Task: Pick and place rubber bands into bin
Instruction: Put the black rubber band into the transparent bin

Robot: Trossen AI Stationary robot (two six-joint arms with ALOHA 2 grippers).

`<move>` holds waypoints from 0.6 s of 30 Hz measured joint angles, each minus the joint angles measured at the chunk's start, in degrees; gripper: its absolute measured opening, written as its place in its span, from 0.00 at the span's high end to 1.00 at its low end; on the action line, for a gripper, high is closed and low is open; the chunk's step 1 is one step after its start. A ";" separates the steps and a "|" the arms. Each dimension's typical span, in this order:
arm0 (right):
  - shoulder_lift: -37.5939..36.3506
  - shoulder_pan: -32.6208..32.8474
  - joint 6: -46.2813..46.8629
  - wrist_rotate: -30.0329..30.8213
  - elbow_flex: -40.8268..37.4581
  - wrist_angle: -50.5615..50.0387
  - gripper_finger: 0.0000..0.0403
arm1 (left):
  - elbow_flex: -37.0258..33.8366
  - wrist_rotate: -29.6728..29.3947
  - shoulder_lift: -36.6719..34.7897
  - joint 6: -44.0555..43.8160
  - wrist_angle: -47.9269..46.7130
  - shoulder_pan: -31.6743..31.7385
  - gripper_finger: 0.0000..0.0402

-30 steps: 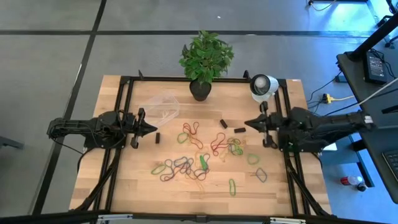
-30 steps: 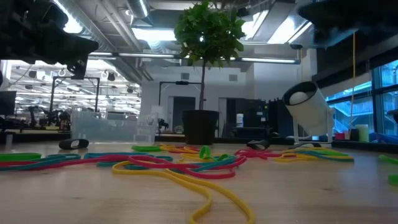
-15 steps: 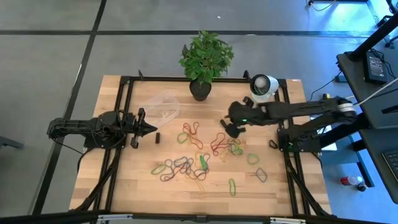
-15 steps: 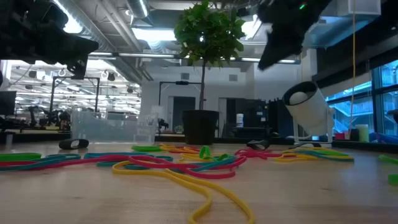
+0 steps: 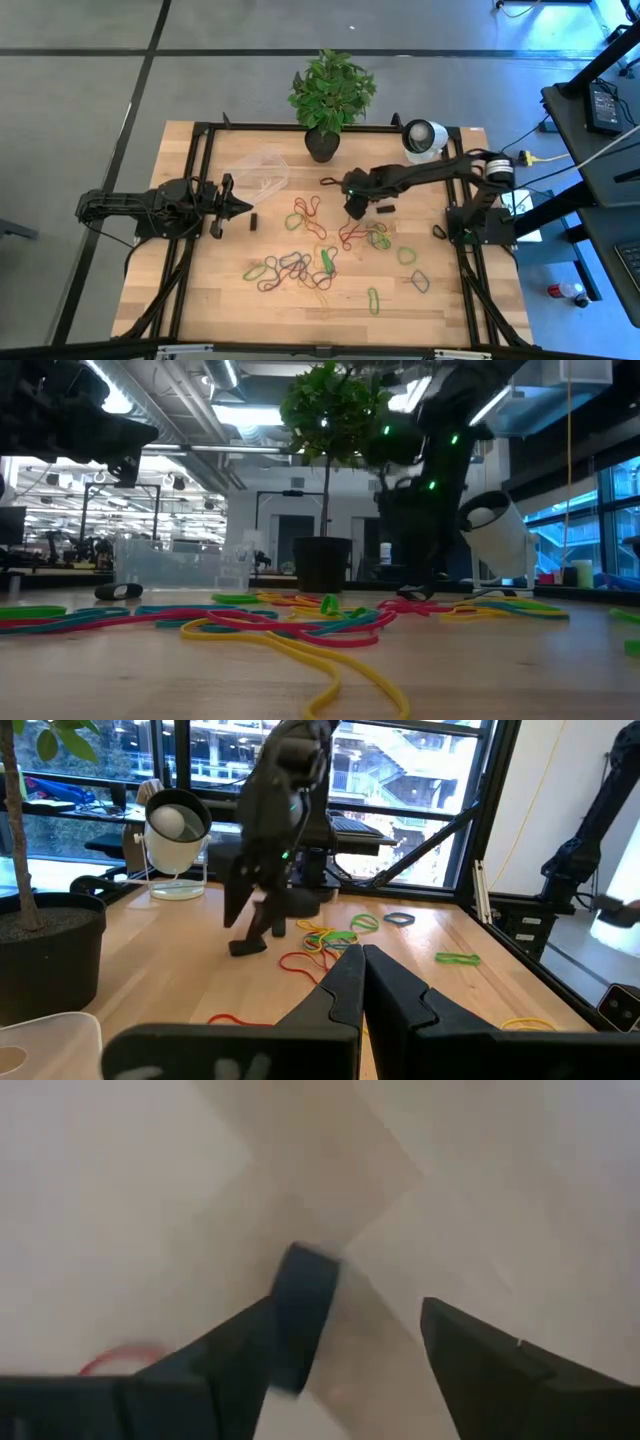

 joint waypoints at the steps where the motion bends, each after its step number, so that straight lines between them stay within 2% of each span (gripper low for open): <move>1: 0.86 -0.42 0.67 -0.30 0.00 0.28 0.38 | 0.00 0.00 0.00 0.00 0.00 0.00 1.00; 4: 3.47 -1.32 2.83 -1.81 0.35 0.91 0.41 | 0.00 0.00 0.00 0.00 -0.02 0.00 1.00; 6: 5.08 -1.63 3.53 -3.29 0.42 1.01 0.48 | 0.00 0.00 0.01 0.00 0.00 -0.02 1.00; 8: 6.08 -1.72 4.48 -5.19 0.55 1.39 0.59 | 0.00 -0.02 0.02 0.00 0.00 0.00 1.00; 13: 5.54 -0.92 4.31 -7.76 0.45 2.48 0.94 | 0.00 0.00 0.00 0.00 -0.01 -0.02 1.00; 18: 1.65 1.75 4.19 -10.19 2.58 0.49 0.97 | 0.00 0.00 0.00 0.00 0.00 0.00 1.00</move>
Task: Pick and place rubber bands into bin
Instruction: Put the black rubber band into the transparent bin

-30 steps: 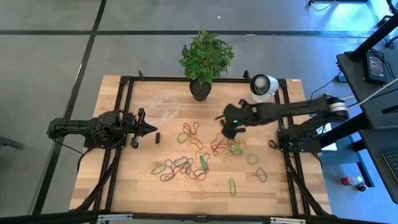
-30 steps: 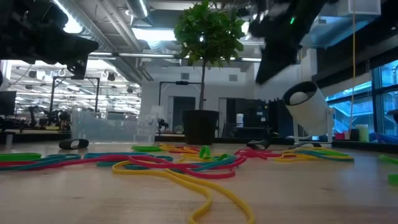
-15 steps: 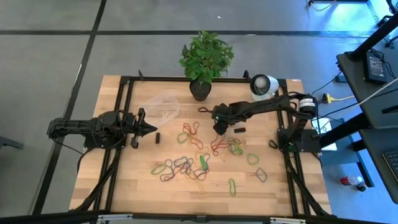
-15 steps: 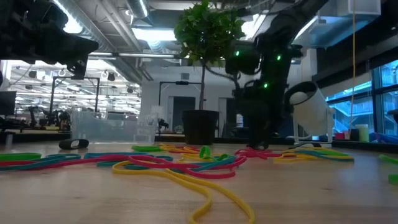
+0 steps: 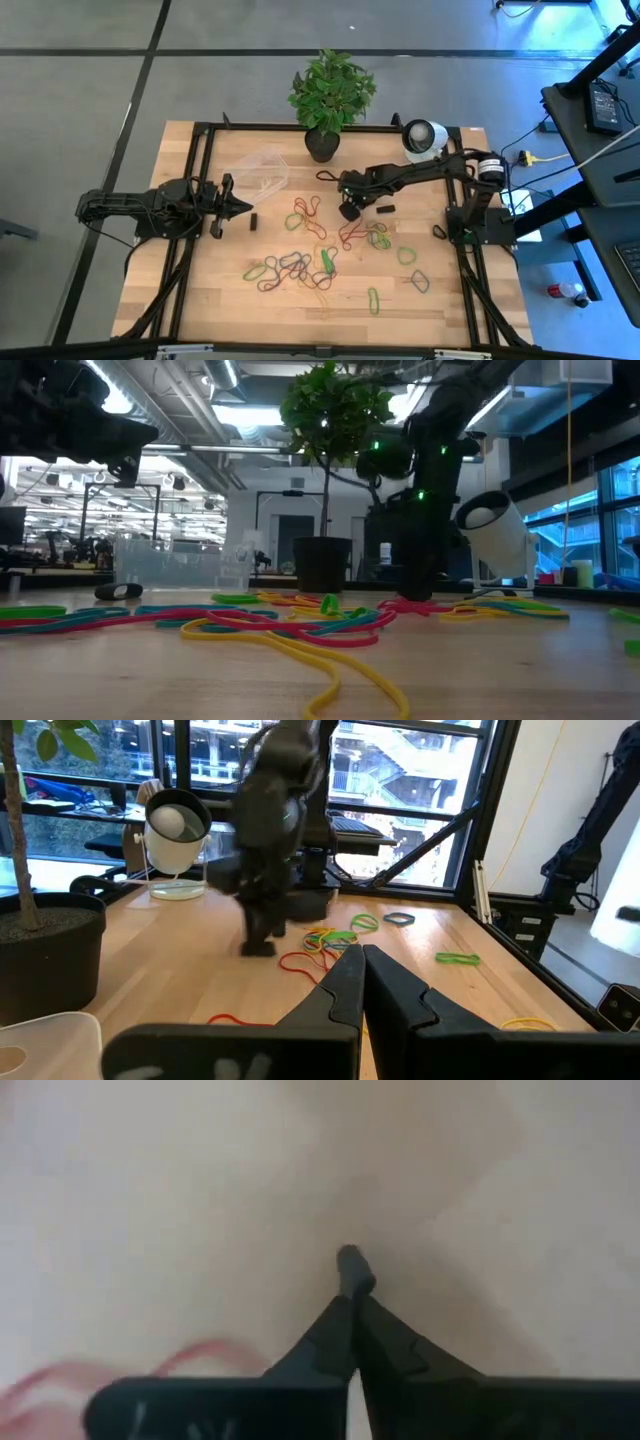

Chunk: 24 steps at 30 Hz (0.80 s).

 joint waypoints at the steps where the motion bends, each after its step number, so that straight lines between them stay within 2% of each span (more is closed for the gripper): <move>1: -1.07 0.86 -0.05 -0.48 1.61 -0.33 0.98 | 0.00 -0.01 0.01 0.00 0.00 0.00 1.00; 3: -2.94 2.92 -0.13 1.05 5.72 -2.63 0.99 | 0.00 0.00 0.01 0.00 -0.02 -0.02 1.00; 6: -3.07 6.14 -1.41 6.42 12.29 -7.32 0.99 | 0.00 0.00 0.00 0.00 -0.01 -0.02 1.00; 11: -1.98 9.61 -7.05 8.93 24.49 -5.65 1.00 | 0.00 0.00 0.01 0.00 -0.05 -0.02 1.00; 17: 7.19 8.70 -14.76 9.41 41.09 -5.12 1.00 | 0.00 0.00 0.00 0.00 -0.02 -0.02 1.00; 24: 23.02 5.77 -20.76 8.69 62.23 -5.26 1.00 | 0.00 0.00 0.01 0.00 -0.02 -0.01 1.00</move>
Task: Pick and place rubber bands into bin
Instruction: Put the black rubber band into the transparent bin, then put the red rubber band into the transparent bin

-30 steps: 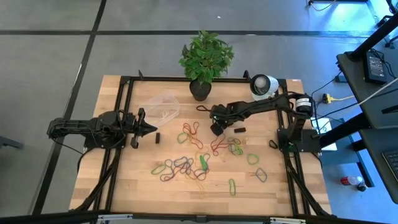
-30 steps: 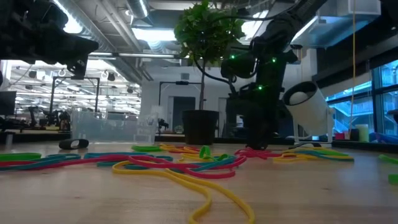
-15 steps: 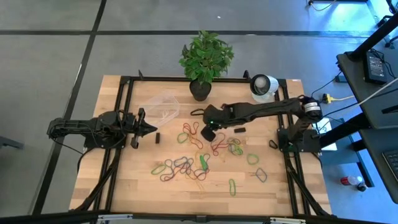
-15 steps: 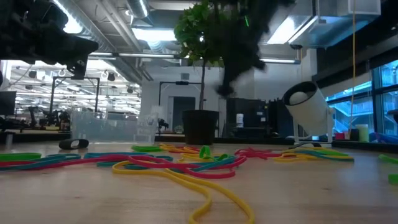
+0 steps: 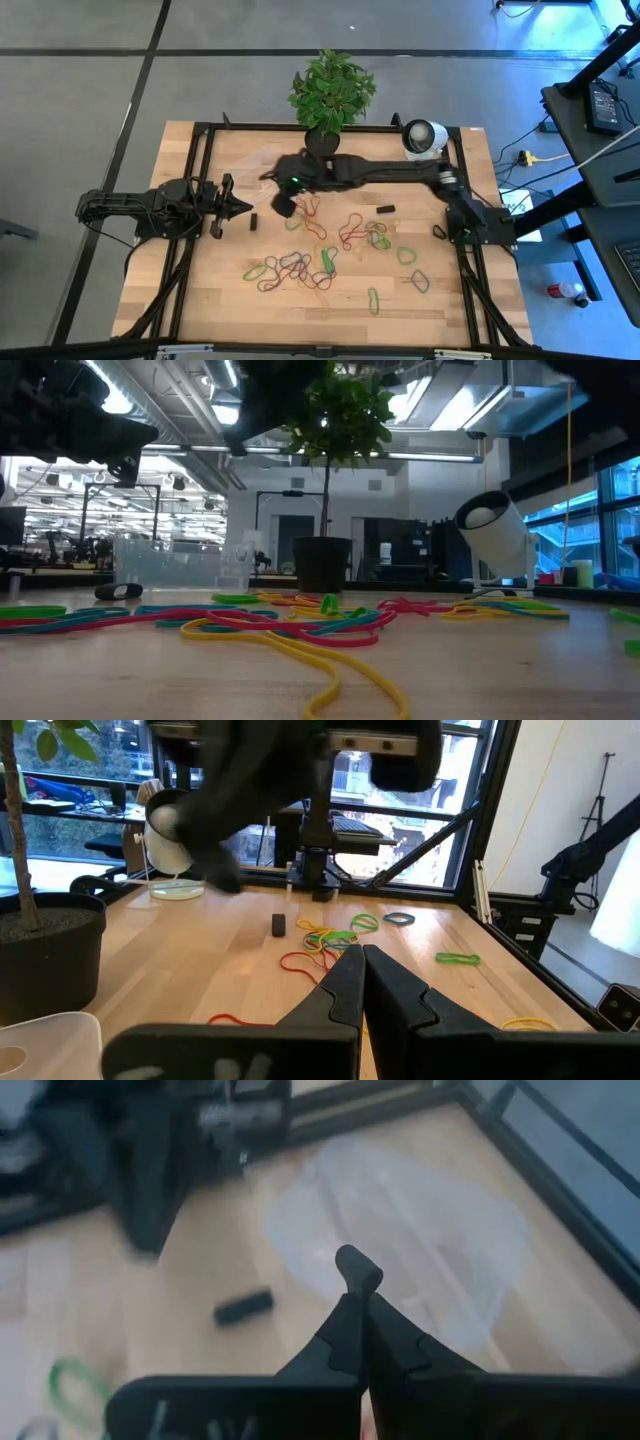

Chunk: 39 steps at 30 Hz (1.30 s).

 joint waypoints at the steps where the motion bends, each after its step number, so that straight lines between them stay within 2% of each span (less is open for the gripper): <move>1: 2.15 -0.52 0.01 -0.03 2.52 0.14 1.00 | 0.00 0.00 -0.01 0.00 0.00 0.01 1.00; 5: 10.44 -2.48 0.90 -0.04 9.91 1.06 1.00 | 0.00 0.00 0.01 0.00 0.00 0.00 1.00; 9: 13.73 -3.99 3.60 -0.13 7.82 9.27 0.98 | 0.00 0.00 -0.01 0.00 0.02 -0.01 1.00; 14: 16.96 -4.63 6.09 -0.04 7.76 11.25 0.93 | 0.00 0.00 -0.01 0.00 0.04 0.01 1.00; 26: 17.59 -4.85 7.62 0.01 8.14 13.38 0.64 | 0.00 0.00 -0.01 0.00 -0.02 0.01 1.00; 30: 17.42 -4.94 9.19 -0.67 9.86 11.37 0.59 | 0.00 0.00 0.01 0.00 -0.02 0.01 1.00; 34: 14.49 -4.91 12.82 -0.69 9.90 6.47 0.63 | 0.00 0.00 0.01 0.00 0.00 0.00 1.00; 37: 10.86 -4.39 12.24 -0.53 9.39 0.39 0.74 | 0.00 -0.06 0.00 0.00 0.03 -0.01 1.00; 39: 8.96 -3.56 12.06 2.30 9.42 -6.83 0.84 | 0.00 -0.29 0.11 0.00 0.54 0.01 1.00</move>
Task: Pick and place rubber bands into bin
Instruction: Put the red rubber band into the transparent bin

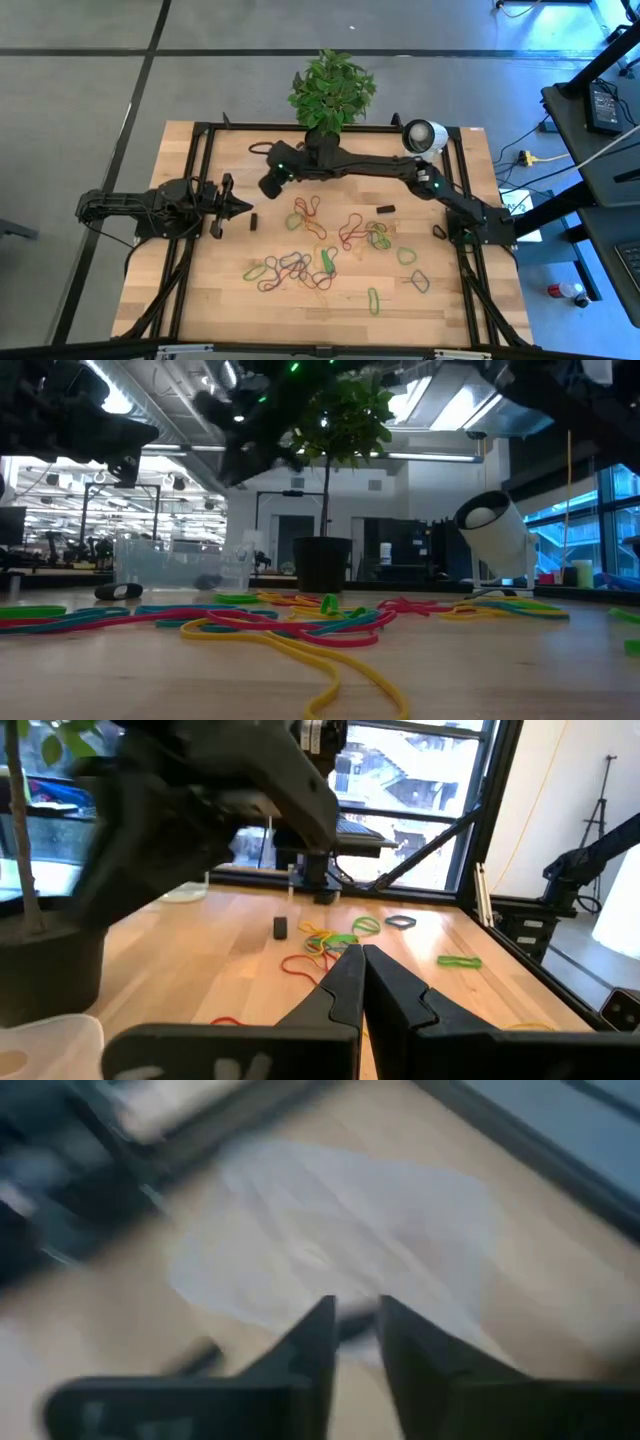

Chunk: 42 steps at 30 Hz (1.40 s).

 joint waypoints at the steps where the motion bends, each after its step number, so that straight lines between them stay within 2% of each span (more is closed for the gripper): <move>1: -0.67 0.58 0.06 1.48 0.00 -3.48 0.90 | 0.00 -0.17 0.07 0.00 -0.06 -0.02 1.00; 2: -1.14 1.19 0.14 2.75 -0.03 -6.37 0.94 | 0.00 -0.32 0.07 0.00 -0.19 -0.02 1.00; 4: -1.94 2.41 0.11 3.71 -0.11 -10.51 0.98 | 0.00 -0.49 0.05 0.00 -0.04 -0.02 1.00; 11: -2.84 7.28 2.91 4.06 -0.19 -23.48 0.99 | 0.00 -1.08 0.05 -0.02 -0.06 0.00 1.00; 17: -3.91 12.57 9.14 4.13 -4.93 -29.26 0.99 | 0.00 -1.08 0.05 -0.02 -0.06 0.00 1.00; 23: -11.34 16.83 17.51 4.09 -19.93 -25.07 1.00 | 0.00 -1.10 0.03 -2.89 0.00 -0.01 1.00; 30: -27.36 20.88 27.93 4.15 -44.09 -7.94 1.00 | 0.00 -1.20 0.07 -8.05 2.99 0.01 1.00; 34: -35.14 23.04 34.16 4.11 -55.68 -2.48 1.00 | 0.54 -1.24 0.61 -11.17 3.70 -0.06 1.00; 38: -40.85 24.89 37.69 4.11 -63.71 -0.31 1.00 | 3.30 -0.63 4.05 -12.68 2.69 -1.15 1.00; 42: -45.06 25.90 37.54 4.12 -69.05 1.55 1.00 | 7.41 -1.61 11.22 -11.64 0.99 -3.05 1.00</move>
